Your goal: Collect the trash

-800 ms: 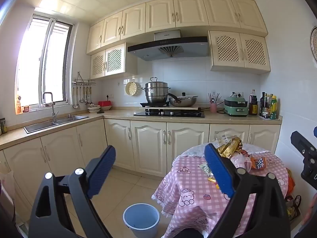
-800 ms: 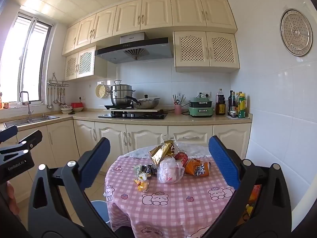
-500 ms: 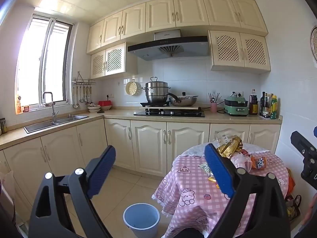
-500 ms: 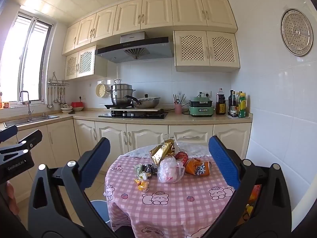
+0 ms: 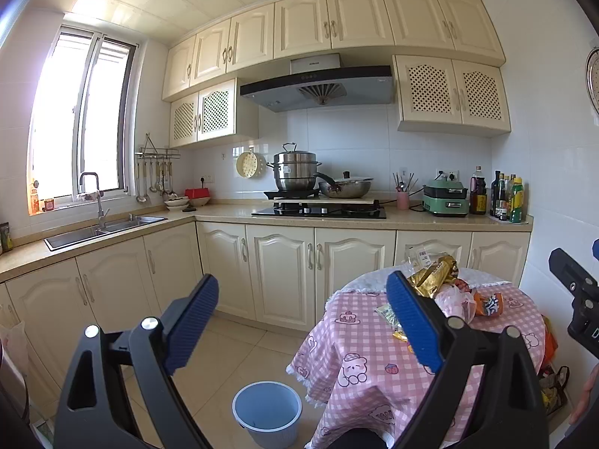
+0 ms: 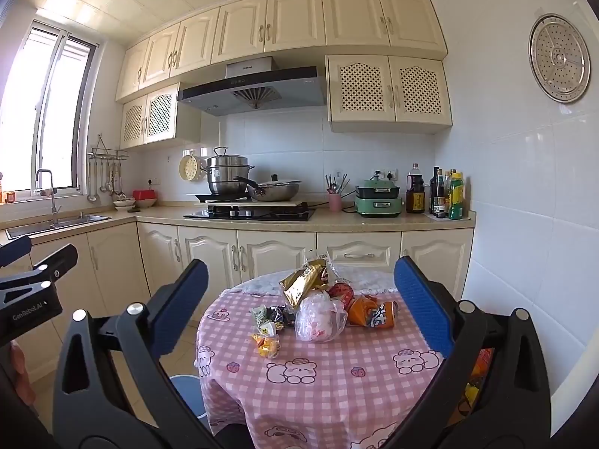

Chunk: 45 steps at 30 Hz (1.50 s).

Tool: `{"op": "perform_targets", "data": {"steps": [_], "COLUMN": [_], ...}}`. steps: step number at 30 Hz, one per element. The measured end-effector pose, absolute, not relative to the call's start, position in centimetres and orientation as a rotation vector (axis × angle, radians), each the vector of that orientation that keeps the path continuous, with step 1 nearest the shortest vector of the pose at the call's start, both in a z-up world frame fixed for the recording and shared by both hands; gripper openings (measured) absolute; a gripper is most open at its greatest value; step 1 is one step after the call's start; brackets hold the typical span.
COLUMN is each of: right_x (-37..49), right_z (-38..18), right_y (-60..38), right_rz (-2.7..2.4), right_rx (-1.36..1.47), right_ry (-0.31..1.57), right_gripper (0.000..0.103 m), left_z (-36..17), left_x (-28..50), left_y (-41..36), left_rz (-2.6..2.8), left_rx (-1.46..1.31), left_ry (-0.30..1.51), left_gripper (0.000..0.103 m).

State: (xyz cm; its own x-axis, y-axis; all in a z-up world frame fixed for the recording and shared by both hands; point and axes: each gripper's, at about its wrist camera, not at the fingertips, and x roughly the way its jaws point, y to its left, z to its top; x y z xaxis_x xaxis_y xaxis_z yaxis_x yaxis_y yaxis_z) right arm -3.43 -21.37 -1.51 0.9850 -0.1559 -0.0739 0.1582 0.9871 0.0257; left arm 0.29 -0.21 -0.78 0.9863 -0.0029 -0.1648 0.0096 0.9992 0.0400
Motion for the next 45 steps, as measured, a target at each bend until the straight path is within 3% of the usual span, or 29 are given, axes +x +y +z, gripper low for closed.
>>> {"op": "perform_targets", "data": {"steps": [45], "right_x": [-3.1], "right_z": [-2.3], "right_y": [-21.3], "right_rz": [-0.155], "right_rx": [0.038], "right_ry": [0.106], "right_gripper": [0.098], "left_z": [-1.9], "left_x": [0.9], "left_y": [-0.3], "left_rz": [-0.012], "left_rx": [0.048], "left_ry": [0.192], "left_gripper": [0.089]}}
